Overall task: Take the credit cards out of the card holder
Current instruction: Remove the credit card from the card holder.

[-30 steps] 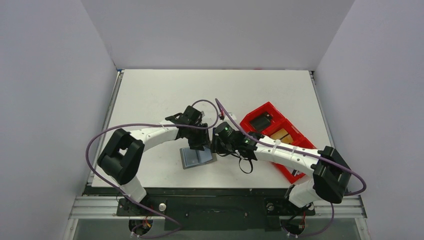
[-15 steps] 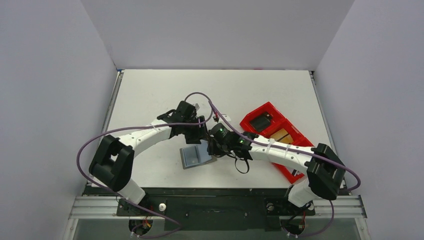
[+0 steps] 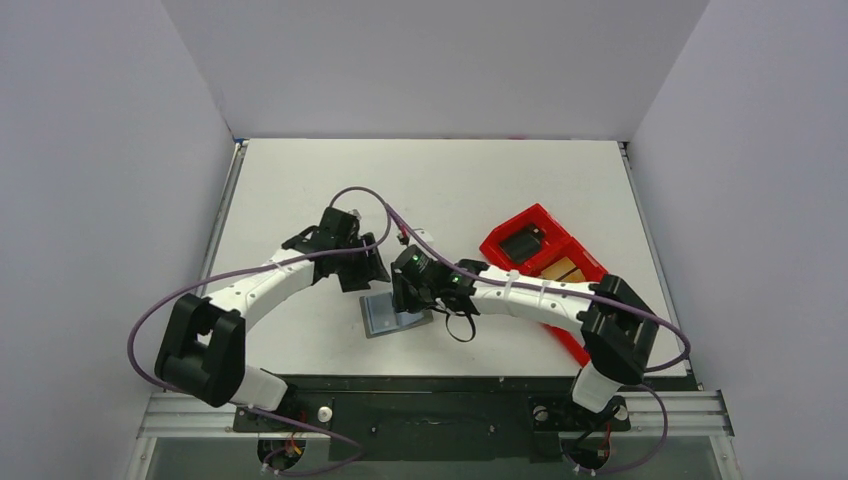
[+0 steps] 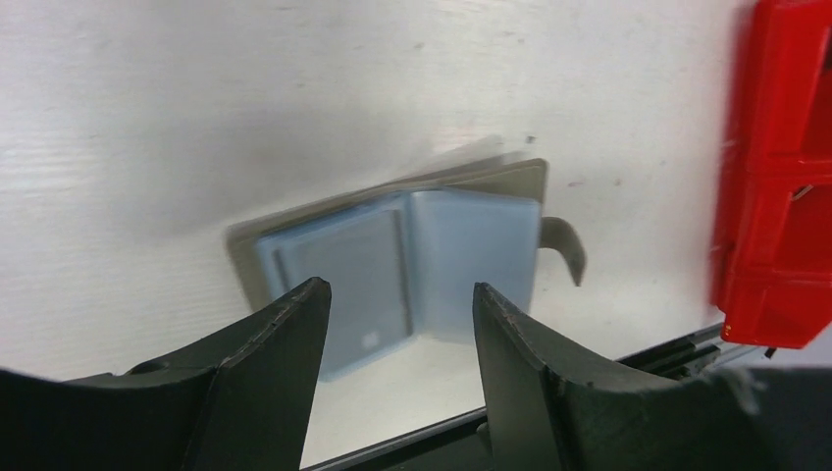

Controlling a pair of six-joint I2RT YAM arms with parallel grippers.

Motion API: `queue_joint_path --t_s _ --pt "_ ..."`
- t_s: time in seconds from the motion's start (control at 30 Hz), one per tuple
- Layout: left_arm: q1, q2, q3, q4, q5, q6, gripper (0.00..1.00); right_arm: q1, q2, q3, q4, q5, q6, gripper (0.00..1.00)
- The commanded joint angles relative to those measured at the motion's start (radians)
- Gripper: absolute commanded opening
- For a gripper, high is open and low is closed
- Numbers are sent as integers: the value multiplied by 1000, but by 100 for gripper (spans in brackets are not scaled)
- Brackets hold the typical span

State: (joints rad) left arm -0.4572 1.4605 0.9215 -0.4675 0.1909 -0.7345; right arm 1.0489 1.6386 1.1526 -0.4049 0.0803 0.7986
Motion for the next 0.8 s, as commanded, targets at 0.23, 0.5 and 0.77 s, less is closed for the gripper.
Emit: queue_joint_path --t_s 0.23,0.5,0.77 --pt "121 -149 -118 -61 -57 56 44 20 203 142 29 -51 -42 38" --pt "124 -144 -127 -54 -28 62 40 23 281 173 33 -47 -37 43" --pt "123 -122 -130 -34 -11 58 39 25 330 173 32 -49 -27 43"
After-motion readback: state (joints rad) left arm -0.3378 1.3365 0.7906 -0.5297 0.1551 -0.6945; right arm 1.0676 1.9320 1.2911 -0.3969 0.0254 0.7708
